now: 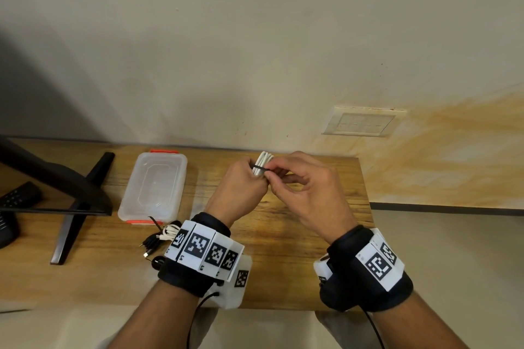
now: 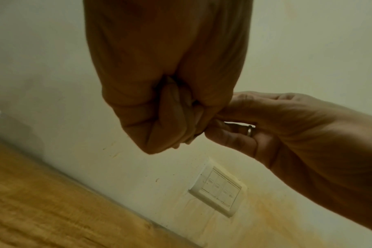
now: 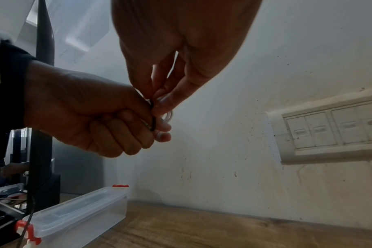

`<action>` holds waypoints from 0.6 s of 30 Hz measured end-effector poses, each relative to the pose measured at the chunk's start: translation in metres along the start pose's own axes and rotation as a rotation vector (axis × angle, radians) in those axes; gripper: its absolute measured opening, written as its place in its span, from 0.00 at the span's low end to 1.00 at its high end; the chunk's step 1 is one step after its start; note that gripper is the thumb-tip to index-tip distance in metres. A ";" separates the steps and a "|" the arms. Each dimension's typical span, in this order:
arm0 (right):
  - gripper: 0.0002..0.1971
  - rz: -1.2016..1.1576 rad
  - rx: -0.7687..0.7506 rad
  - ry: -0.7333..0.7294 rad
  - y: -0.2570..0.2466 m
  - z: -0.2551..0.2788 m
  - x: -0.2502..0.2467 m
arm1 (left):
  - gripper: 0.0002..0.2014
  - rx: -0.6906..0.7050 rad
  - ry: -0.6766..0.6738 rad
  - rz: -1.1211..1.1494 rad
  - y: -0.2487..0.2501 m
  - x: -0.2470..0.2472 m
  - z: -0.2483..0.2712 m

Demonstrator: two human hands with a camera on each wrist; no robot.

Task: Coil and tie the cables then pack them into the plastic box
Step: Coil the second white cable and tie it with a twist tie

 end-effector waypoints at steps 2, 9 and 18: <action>0.10 0.017 -0.020 -0.007 -0.001 -0.001 -0.002 | 0.06 0.008 -0.030 0.001 -0.001 0.001 0.000; 0.11 0.157 -0.137 -0.008 -0.003 -0.002 -0.006 | 0.10 0.069 -0.089 -0.014 0.000 0.005 -0.002; 0.10 0.221 -0.198 0.035 -0.006 -0.005 -0.009 | 0.09 0.089 -0.104 0.082 0.003 0.004 -0.004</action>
Point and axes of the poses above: each hand's wrist, its own z-axis away from the middle knuckle, its own x-axis out of the palm, y = z × x, the point moved 4 cm from there along -z, towards the middle knuckle, and after that the axes turned 7 degrees about y, right-handed, at the moved point
